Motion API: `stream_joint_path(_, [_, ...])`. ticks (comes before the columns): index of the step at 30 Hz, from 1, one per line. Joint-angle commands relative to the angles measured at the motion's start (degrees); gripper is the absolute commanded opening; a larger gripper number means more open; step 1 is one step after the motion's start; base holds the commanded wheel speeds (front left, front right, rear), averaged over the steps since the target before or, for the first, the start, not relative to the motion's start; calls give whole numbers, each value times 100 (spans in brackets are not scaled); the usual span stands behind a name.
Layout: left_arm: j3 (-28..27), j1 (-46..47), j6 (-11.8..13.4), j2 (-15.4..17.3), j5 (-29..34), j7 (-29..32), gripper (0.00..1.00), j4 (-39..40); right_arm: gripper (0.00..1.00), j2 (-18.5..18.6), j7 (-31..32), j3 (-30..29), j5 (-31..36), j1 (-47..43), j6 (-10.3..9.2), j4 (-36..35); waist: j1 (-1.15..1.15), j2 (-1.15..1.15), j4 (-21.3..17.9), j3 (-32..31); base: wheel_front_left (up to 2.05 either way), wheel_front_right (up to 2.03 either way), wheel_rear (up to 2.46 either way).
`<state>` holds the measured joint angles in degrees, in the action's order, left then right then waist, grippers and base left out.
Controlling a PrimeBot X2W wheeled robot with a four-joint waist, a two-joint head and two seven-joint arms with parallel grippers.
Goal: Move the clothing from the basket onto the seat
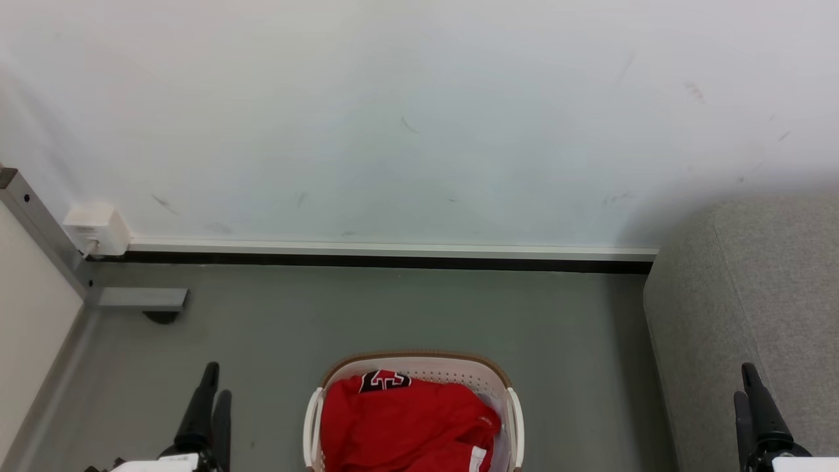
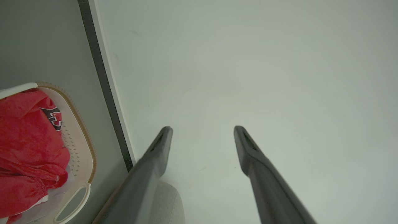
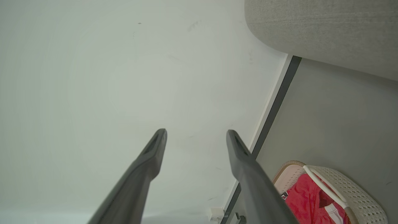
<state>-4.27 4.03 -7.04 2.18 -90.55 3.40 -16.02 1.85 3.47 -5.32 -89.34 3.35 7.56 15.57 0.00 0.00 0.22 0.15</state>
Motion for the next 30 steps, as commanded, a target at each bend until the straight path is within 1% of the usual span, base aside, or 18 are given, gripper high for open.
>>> stream_joint_path(1, [35, 114, -21, 35, 104, -62, 100, 104, 100, 55, -68, 13, 170, 47, -1, -130, 0, 0, 4, -1, 0, 0, 0])
stream_joint_path(6, [105, 124, -24, 39, 373, -192, 100, 81, 100, 61, -196, 58, 638, 11, -2, -194, 0, 0, 15, -3, 0, 0, 0])
stream_joint_path(14, [203, 153, -15, 46, 944, -384, 100, 68, 100, 73, -390, 114, 1653, -49, -3, -329, 0, 0, 37, 2, 0, 0, 0])
stream_joint_path(21, [270, 179, 38, 51, 1705, -541, 100, 120, 100, 106, -547, 218, 2672, -107, -4, -406, 0, 0, 52, 11, 0, 0, 0])
stream_joint_path(30, [365, 170, 87, 57, 2613, -725, 100, 200, 100, 149, -734, 272, 3797, -158, -5, -466, 0, 0, 68, 24, 0, 0, 0])
